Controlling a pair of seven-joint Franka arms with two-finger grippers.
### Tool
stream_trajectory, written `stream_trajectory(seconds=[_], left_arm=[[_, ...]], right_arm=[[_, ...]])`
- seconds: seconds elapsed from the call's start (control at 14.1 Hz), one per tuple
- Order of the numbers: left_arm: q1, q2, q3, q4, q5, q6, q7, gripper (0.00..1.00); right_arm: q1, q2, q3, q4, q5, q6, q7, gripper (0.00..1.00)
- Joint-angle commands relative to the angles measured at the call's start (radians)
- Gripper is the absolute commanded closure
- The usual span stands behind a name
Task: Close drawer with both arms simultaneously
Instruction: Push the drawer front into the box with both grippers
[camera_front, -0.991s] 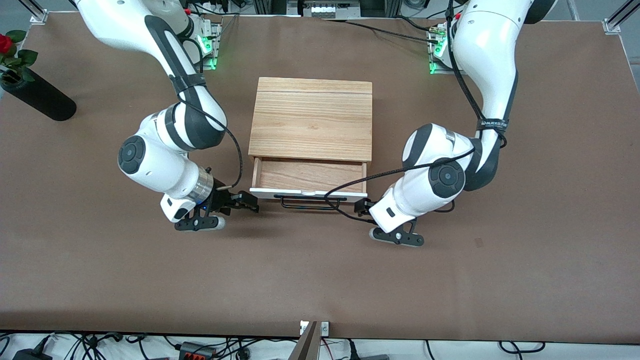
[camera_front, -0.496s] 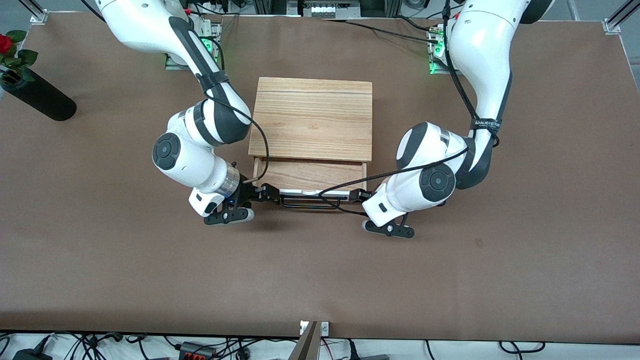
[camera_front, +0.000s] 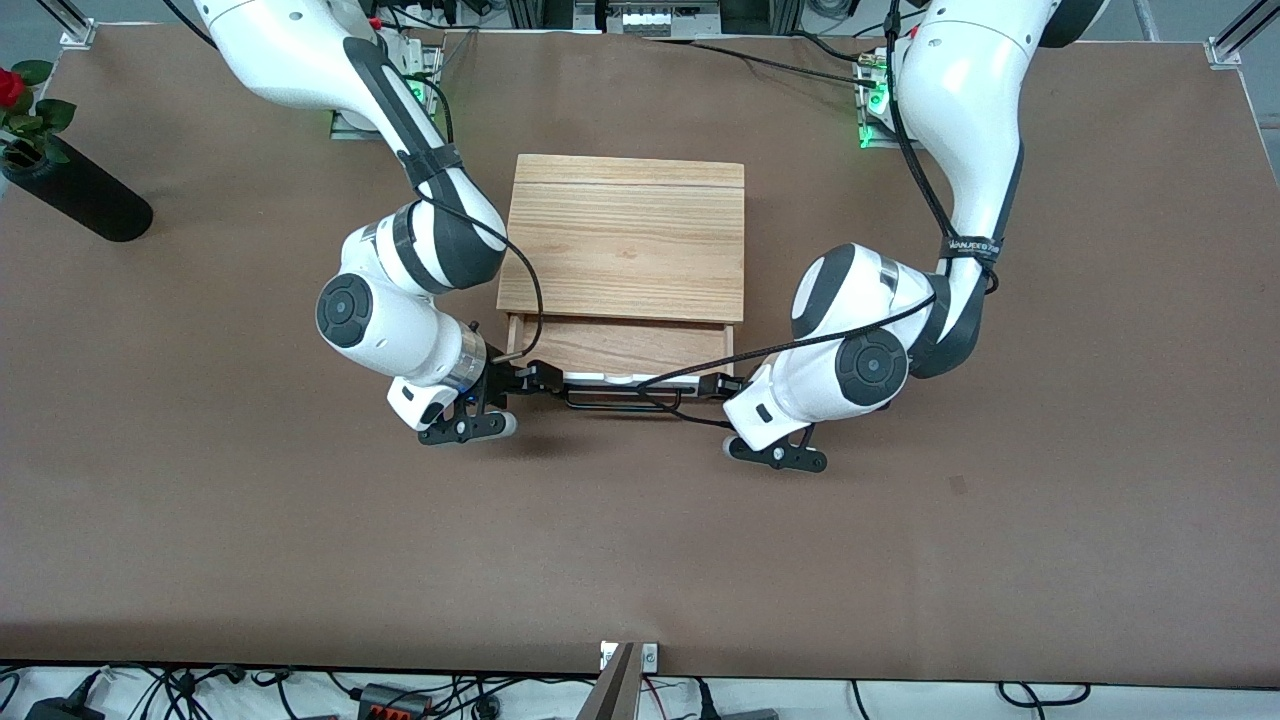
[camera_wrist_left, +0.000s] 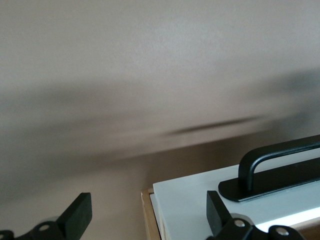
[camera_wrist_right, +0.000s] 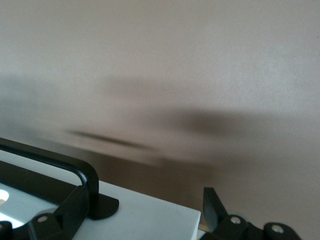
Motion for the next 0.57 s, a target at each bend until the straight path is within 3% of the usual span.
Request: stream_trajectory(seconds=[0.0,0.5], left_arm=[[-0.015,-0.005,-0.014,-0.020,-0.022,-0.120,0.014,0.00],[-0.006,-0.009,-0.051,-0.038,-0.023,-0.208,0.015,0.00]], right_arm=[[0.007,-0.004,-0.003,-0.008,0.013,-0.061,-0.009,0.00],[0.008,-0.008,-0.003,-0.008,0.013,-0.227,-0.001,0.00]])
